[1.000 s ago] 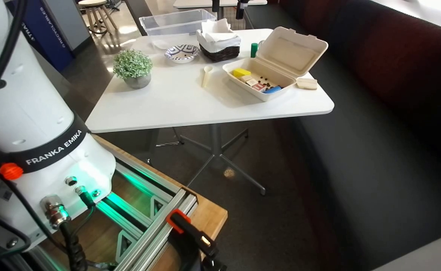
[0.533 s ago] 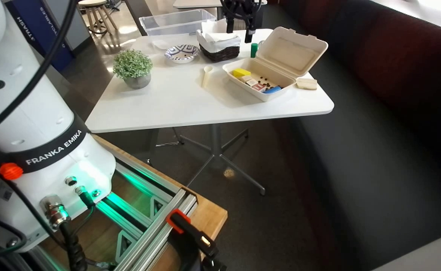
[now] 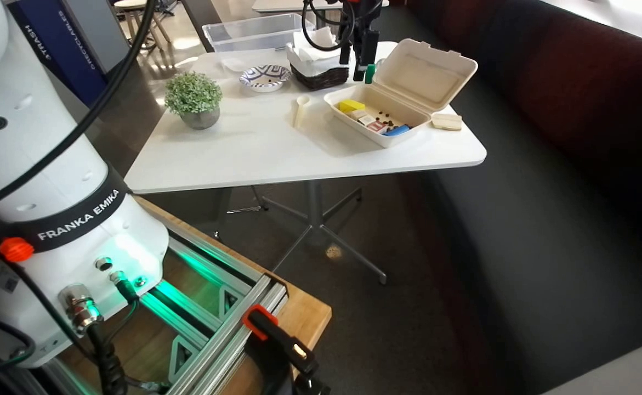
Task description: Remove the yellow block from the lunch pack
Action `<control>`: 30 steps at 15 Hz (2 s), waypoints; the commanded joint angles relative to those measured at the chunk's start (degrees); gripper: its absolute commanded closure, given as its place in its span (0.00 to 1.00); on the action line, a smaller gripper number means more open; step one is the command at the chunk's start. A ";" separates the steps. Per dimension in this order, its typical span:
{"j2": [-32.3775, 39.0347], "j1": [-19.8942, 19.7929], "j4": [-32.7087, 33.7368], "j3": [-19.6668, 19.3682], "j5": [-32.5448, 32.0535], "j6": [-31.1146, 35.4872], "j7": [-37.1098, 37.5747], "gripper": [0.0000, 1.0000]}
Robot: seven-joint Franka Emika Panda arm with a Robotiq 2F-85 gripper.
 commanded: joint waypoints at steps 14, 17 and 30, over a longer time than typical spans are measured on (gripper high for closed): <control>0.97 -0.11 -0.43 -1.21 9.81 -2.50 19.61 0.00; 2.57 0.17 0.13 -1.03 14.60 -1.35 23.82 0.00; 10.87 1.16 3.38 -1.32 16.60 7.57 35.41 0.00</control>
